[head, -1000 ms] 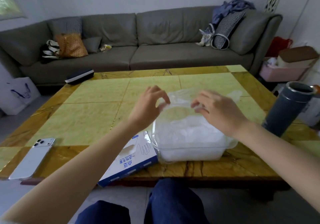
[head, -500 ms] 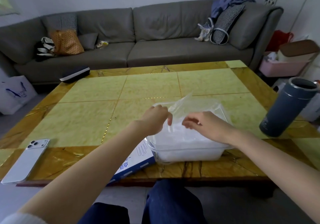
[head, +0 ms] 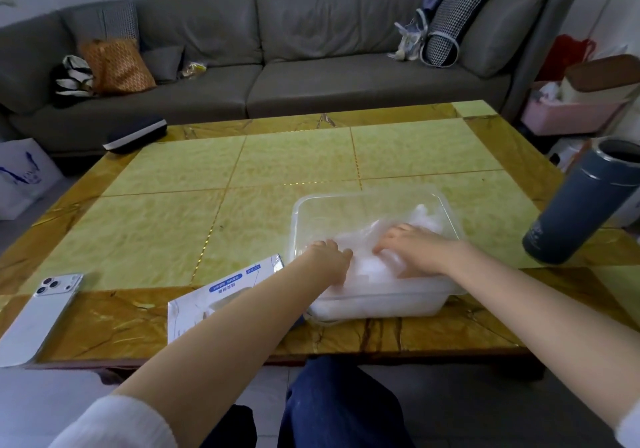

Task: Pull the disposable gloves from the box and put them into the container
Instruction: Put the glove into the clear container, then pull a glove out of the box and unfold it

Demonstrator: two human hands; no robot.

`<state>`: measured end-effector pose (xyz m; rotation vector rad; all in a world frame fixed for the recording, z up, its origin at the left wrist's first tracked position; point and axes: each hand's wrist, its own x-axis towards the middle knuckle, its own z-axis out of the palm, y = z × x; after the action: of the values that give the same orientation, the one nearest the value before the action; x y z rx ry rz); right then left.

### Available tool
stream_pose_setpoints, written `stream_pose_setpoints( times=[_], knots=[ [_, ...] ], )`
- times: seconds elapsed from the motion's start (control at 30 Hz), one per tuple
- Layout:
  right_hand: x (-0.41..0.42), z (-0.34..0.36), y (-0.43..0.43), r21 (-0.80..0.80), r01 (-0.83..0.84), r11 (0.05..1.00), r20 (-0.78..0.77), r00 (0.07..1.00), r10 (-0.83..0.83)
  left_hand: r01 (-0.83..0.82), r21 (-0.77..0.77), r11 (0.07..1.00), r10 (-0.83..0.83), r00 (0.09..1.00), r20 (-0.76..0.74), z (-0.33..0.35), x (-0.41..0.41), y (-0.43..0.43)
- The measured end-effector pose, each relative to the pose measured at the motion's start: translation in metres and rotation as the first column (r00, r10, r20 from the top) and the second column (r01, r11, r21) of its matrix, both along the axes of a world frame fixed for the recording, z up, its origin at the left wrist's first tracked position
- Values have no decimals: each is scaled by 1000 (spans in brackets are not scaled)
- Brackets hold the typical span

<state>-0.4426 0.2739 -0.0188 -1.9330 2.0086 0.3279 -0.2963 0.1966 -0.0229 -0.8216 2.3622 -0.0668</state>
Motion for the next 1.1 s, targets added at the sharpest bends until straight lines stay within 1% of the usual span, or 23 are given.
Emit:
stream_pose_setpoints(
  times=[0.13,0.27,0.33,0.4,0.47,0.53,0.6,0.63,0.67,0.73,0.8,0.9,0.97,1.0,1.03,1.1],
  knots=[
    [-2,-3,-4,99,-15,995,-27,999,18,-14,62,998,11,998,59,-6,-1,-8],
    [1,-7,-6,199,35,979,-23,999,-31,-7,65,998,3,997,73,-9,-1,-8],
    [1,-6,-6,202,45,978,-16,999,-42,-19,89,996,12,996,85,-12,-4,-15],
    [1,-3,-5,170,40,985,-4,999,-40,-45,156,987,26,993,118,-12,-6,-23],
    [2,2,-2,131,47,990,12,999,-49,-28,194,981,10,995,95,-6,-6,-27],
    [5,11,1,73,64,995,11,998,-65,24,179,984,-19,999,-28,7,-2,-27],
    [15,26,2,-39,46,998,-42,998,-48,60,145,988,-24,970,-240,28,8,-25],
    [21,33,2,-122,23,992,-71,997,-32,61,115,991,-16,935,-353,37,14,-23],
    [31,40,1,-217,-5,976,-86,996,-14,51,73,996,-11,883,-469,46,23,-22],
    [53,47,0,-417,-54,907,-39,998,42,-6,1,1000,5,749,-662,53,47,-19],
    [77,47,-2,-592,-93,800,45,988,147,-93,5,996,63,631,-773,49,75,-16],
    [119,38,-7,-736,-148,661,114,934,337,-237,67,969,184,518,-835,31,121,-14],
    [146,27,-11,-765,-192,614,106,904,415,-358,123,926,297,488,-821,15,149,-15],
    [159,20,-12,-761,-223,610,93,892,442,-418,140,898,357,504,-786,6,163,-15],
    [172,12,-13,-740,-253,623,88,882,462,-469,144,872,414,547,-727,-4,175,-15],
    [196,-7,-18,-665,-289,689,103,878,467,-543,152,826,520,629,-578,-22,199,-11]
  ],
)
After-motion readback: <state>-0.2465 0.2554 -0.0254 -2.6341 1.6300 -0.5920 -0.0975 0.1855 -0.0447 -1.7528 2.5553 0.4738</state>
